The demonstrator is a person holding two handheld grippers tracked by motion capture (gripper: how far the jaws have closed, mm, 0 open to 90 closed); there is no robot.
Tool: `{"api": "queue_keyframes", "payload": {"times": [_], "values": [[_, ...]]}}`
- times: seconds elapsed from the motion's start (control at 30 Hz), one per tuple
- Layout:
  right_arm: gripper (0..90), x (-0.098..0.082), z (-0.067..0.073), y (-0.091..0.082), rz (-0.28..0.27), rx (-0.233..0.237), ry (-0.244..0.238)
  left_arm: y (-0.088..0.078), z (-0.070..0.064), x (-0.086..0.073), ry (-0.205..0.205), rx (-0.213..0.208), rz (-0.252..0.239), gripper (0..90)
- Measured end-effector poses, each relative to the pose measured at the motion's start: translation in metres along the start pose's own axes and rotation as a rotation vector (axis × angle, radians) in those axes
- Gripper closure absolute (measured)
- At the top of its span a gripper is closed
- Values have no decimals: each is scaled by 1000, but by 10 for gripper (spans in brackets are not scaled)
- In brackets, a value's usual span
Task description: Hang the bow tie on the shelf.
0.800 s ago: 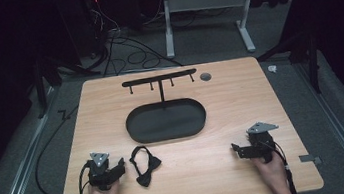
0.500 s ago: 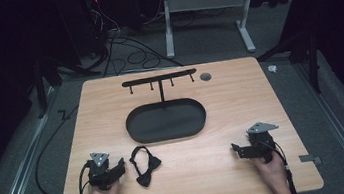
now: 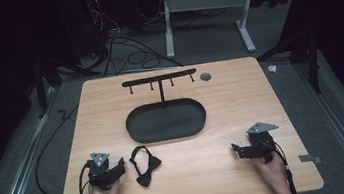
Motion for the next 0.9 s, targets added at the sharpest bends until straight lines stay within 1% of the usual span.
{"api": "queue_keyframes", "payload": {"times": [0.13, 0.43, 0.5, 0.63, 0.7, 0.8, 0.9], "values": [[173, 0, 0, 0, 0, 2, -6, 0, 0, 0, -1, -1, 0, 356], [174, 0, 0, 0, -1, 1, -2, 0, 0, 0, 2, -3, 0, 359], [174, 0, 0, 0, -1, 1, -2, 0, 0, 0, 7, -4, 5, 349], [174, 0, 0, 0, -1, 1, -3, 0, -2, 0, 5, -6, 4, 316], [174, 0, 0, 0, -1, 1, -3, 0, -2, 0, 4, -6, 4, 317], [174, 0, 0, 0, -1, 1, -3, -1, -1, 1, -11, -12, 21, 324], [174, 0, 0, 0, -1, 1, -3, -4, -4, 3, -8, -22, 11, 344]]}}
Point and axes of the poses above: each handheld gripper's, and its own axes: y roughly forward along the jaws, x roughly out of its top, z roughly to its left, the point moved 7 cm from there along y, roughly forward along the jaws, and after that the axes turned 2 degrees about -z, right-handed, at the moved point
